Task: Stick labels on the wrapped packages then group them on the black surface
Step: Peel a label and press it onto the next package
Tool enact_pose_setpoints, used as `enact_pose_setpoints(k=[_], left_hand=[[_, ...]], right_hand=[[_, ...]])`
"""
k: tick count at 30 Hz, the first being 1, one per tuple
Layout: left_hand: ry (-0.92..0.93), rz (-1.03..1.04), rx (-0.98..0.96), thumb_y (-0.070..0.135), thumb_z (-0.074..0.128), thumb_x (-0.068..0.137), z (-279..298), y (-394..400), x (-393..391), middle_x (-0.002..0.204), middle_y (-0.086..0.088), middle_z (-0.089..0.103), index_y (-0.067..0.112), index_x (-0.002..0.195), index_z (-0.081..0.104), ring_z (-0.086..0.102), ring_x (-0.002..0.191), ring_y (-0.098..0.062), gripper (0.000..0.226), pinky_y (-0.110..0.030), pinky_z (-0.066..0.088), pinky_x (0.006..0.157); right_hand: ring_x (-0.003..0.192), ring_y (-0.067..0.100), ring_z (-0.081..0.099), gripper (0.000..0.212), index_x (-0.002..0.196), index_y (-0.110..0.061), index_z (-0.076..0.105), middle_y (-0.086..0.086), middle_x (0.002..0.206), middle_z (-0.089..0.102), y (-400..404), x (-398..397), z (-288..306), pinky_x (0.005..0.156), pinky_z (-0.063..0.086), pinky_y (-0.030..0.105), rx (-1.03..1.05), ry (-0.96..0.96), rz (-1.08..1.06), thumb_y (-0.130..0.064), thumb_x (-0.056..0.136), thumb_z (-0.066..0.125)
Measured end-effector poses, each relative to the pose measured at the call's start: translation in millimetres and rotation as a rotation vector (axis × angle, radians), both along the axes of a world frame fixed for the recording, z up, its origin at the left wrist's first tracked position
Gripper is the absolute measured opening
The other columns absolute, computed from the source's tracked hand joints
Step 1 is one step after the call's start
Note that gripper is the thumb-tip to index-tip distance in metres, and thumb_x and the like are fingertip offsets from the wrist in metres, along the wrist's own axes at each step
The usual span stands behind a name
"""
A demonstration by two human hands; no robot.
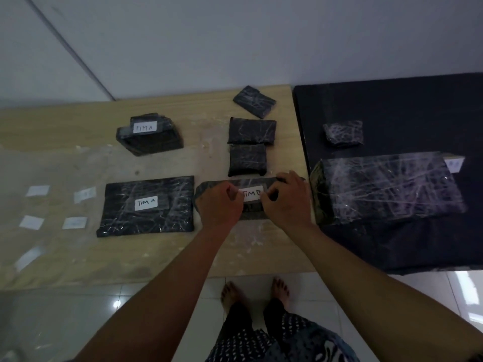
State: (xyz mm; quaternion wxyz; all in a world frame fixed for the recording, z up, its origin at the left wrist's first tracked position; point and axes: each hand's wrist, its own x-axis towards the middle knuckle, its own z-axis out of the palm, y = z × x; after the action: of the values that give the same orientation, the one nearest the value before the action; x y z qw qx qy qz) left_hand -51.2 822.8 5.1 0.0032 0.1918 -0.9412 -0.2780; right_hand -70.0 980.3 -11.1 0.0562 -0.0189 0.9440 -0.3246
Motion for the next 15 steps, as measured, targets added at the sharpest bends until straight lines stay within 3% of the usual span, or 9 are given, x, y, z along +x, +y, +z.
enact_pose_setpoints(k=[3, 11, 15], left_hand=[[0.002, -0.02, -0.033, 0.033, 0.066, 0.083, -6.8, -1.5, -0.8, 0.072, 0.004, 0.067, 0.027, 0.076, 0.064, 0.062, 0.073, -0.022, 0.009, -0.043, 0.052, 0.078], [0.066, -0.033, -0.06, 0.033, 0.066, 0.085, -14.7, -3.4, 0.9, 0.075, 0.004, 0.066, 0.028, 0.083, 0.065, 0.06, 0.083, -0.024, 0.006, -0.044, 0.043, 0.089], [0.088, -0.045, -0.07, 0.032, 0.068, 0.083, -16.0, -5.3, 1.3, 0.077, 0.002, 0.063, 0.026, 0.085, 0.062, 0.057, 0.089, -0.027, 0.01, -0.043, 0.039, 0.085]], right_hand=[[0.144, 0.024, 0.03, 0.024, 0.068, -0.026, 0.057, 0.001, 0.139, 0.053, -1.7, 1.1, -1.7, 0.12, 0.014, 0.045, 0.031, 0.05, 0.0, -0.036, 0.087, 0.068], [0.144, 0.025, 0.032, 0.024, 0.066, -0.026, 0.054, 0.003, 0.139, 0.054, -6.3, 2.1, -5.5, 0.12, 0.014, 0.046, 0.055, 0.078, -0.049, -0.032, 0.084, 0.068], [0.144, 0.027, 0.032, 0.023, 0.068, -0.024, 0.052, 0.004, 0.136, 0.055, -9.7, 4.8, -6.6, 0.119, 0.017, 0.049, 0.07, 0.082, -0.07, -0.032, 0.084, 0.067]])
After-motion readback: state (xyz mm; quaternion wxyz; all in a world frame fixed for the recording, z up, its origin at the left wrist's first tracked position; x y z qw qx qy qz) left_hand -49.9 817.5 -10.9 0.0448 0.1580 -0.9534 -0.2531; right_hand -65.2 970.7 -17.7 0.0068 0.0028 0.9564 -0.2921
